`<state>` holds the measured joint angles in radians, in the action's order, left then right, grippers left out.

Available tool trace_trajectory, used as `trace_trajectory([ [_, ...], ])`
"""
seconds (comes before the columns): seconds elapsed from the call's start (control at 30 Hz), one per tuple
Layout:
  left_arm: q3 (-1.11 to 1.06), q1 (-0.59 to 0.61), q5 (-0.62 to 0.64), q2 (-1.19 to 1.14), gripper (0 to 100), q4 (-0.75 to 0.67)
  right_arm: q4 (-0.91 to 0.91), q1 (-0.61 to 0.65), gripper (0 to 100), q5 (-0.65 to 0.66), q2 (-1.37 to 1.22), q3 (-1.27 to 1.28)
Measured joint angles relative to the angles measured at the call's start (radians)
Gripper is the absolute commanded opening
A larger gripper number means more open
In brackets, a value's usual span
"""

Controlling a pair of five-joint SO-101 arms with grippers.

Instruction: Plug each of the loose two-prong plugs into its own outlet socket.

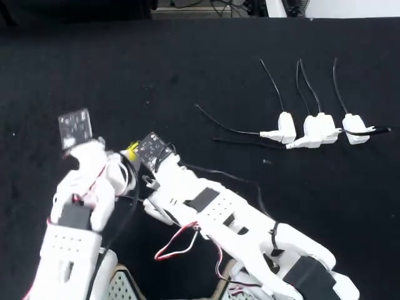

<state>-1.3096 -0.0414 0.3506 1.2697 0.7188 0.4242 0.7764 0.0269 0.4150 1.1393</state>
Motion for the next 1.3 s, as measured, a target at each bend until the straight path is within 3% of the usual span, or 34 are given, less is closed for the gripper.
trace_trajectory([
  [0.2,-0.189,0.008,0.000,0.308,19,-0.015,0.000,0.003,1.1,0.000,0.028,0.000],
  [0.43,-0.236,-0.015,0.003,0.512,19,0.094,0.000,0.003,1.1,0.000,0.146,0.021],
  [0.8,-0.288,-0.058,-0.169,0.543,19,0.143,0.072,0.008,1.1,0.000,0.216,0.023],
  [1.3,-0.293,-0.058,-0.184,0.554,19,0.132,0.089,0.008,1.1,0.000,0.471,0.129],
])
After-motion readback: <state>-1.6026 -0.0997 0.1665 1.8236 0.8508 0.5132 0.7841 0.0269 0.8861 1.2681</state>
